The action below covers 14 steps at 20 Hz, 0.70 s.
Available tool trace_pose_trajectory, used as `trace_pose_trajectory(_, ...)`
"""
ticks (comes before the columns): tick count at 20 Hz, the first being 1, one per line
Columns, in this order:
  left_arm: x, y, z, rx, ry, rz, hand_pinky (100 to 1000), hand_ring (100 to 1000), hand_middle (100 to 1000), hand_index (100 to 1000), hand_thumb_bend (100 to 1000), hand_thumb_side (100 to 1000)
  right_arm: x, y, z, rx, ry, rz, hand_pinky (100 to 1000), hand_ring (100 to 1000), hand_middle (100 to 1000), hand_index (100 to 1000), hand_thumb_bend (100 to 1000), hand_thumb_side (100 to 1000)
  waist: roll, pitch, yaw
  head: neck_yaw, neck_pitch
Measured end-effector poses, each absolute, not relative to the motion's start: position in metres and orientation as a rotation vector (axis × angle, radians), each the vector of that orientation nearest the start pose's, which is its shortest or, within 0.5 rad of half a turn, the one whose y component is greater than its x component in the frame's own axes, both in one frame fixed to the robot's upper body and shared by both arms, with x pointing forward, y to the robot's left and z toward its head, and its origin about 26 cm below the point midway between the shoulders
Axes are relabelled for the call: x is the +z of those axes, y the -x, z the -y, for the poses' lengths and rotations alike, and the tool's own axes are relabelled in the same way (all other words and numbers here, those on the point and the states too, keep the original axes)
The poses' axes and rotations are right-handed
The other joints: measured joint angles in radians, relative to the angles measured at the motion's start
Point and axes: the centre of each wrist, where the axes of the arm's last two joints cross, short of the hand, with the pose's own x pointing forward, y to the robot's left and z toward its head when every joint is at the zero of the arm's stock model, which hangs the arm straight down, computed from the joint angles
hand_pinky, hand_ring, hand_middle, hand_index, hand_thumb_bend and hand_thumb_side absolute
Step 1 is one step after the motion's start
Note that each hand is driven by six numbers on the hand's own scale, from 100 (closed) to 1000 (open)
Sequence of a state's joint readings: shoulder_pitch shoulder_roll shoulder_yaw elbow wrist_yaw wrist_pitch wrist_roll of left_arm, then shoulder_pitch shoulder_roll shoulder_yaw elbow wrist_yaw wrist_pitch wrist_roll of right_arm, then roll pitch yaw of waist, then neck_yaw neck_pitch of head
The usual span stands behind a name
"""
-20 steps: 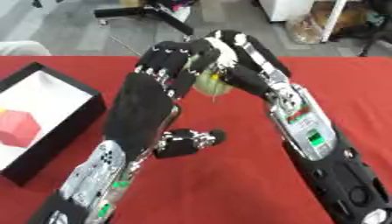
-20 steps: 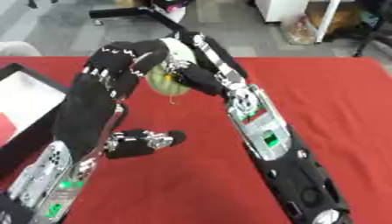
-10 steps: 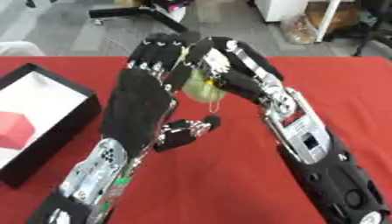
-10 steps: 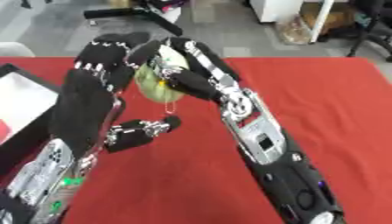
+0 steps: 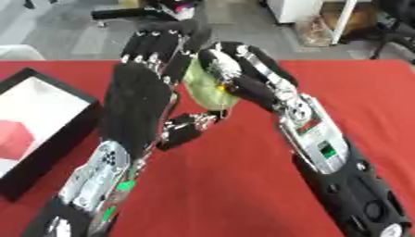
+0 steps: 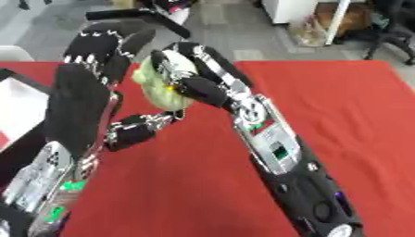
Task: Pick up the objects with one hand, pass them to the other hand, and then place them into the box on the other side of the table.
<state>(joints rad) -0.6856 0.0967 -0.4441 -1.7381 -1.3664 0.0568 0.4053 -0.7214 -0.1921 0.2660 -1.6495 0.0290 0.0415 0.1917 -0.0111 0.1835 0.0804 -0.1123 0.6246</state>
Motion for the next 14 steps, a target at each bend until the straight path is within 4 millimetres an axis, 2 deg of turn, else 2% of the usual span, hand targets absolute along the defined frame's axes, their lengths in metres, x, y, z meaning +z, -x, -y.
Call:
trace_pose_trajectory(3, 0.2166, -0.3267, -0.0695, 0.862, 1.445, -2.687, 779, 696, 671, 793, 703, 166, 0.2300, -0.3685, 0.1323, 0.846, -0.218, 2.180, 259, 159, 136, 250, 100, 641, 0.000, 0.000, 0.000, -0.003, -0.002)
trace_pose_trajectory(14, 0.2155, -0.3315, -0.0636, 0.957, 1.406, -2.650, 750, 618, 581, 707, 637, 138, 0.2312, -0.3662, 0.1317, 0.885, -0.257, 2.177, 259, 157, 135, 251, 100, 636, -0.001, 0.001, -0.003, -0.005, -0.002)
